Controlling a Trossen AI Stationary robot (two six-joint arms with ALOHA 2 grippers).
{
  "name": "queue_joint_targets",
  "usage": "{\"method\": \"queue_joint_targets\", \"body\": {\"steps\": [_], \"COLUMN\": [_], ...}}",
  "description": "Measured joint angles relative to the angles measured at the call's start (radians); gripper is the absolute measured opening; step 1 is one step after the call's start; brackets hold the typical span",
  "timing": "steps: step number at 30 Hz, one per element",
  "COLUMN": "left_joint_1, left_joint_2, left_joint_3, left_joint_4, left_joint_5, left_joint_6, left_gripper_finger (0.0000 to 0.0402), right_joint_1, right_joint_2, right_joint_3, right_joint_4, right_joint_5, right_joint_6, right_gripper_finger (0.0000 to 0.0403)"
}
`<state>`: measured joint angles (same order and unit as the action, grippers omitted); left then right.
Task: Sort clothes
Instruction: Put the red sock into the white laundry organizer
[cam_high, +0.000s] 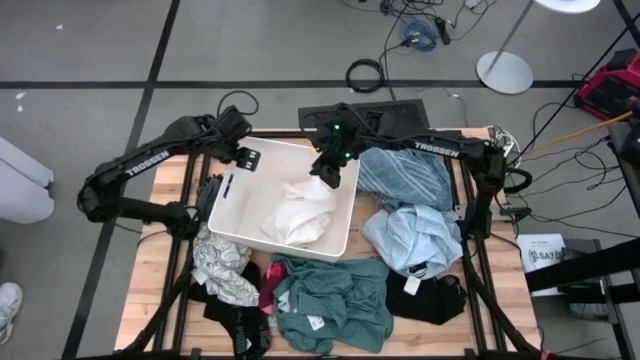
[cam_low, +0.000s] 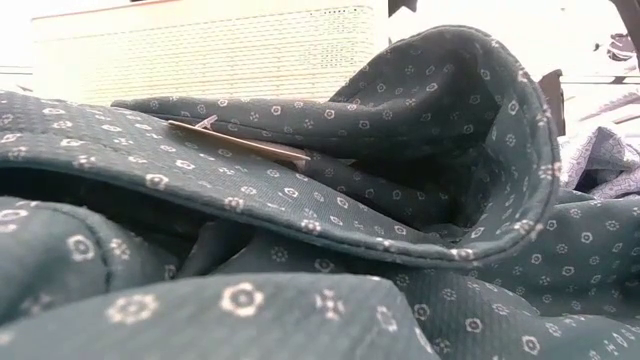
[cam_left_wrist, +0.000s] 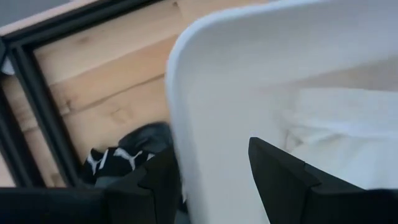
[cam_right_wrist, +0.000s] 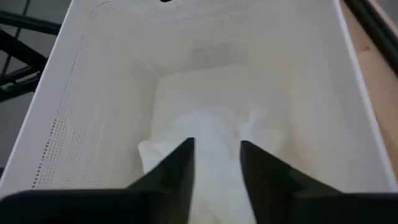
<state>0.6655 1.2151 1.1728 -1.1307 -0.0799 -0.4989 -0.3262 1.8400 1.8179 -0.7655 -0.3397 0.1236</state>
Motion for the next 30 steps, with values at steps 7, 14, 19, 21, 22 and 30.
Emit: {"method": "queue_joint_targets", "body": {"steps": [7,14,19,21,22,30], "left_joint_1": [0.002,0.002,0.002,0.002,0.007,0.053], "left_joint_2": [0.007,0.007,0.010,0.010,0.010,0.007], "left_joint_3": [0.000,0.000,-0.007,-0.016,-0.020,-0.065], "left_joint_4": [0.003,-0.005,0.016,0.049,0.062,0.170], "left_joint_5": [-0.002,-0.010,-0.048,-0.075,-0.081,-0.108], "left_joint_6": [0.009,0.016,0.001,-0.038,-0.046,-0.139], "left_gripper_finger": [0.0165,0.0090,0.0018,0.0012,0.0013,0.0008], "right_joint_1": [-0.037,-0.039,-0.042,-0.044,-0.045,-0.045], "right_joint_2": [-0.038,-0.190,-0.256,-0.268,-0.271,-0.274], "right_joint_3": [0.000,0.000,0.001,0.001,0.001,0.001], "right_joint_4": [-0.050,-0.268,-0.304,-0.303,-0.303,-0.352], "right_joint_5": [0.040,0.369,0.426,0.425,0.425,0.419], "right_joint_6": [0.076,0.092,0.106,0.114,0.118,0.115], "right_gripper_finger": [0.0213,0.0209,0.0204,0.0204,0.0203,0.0203]}}
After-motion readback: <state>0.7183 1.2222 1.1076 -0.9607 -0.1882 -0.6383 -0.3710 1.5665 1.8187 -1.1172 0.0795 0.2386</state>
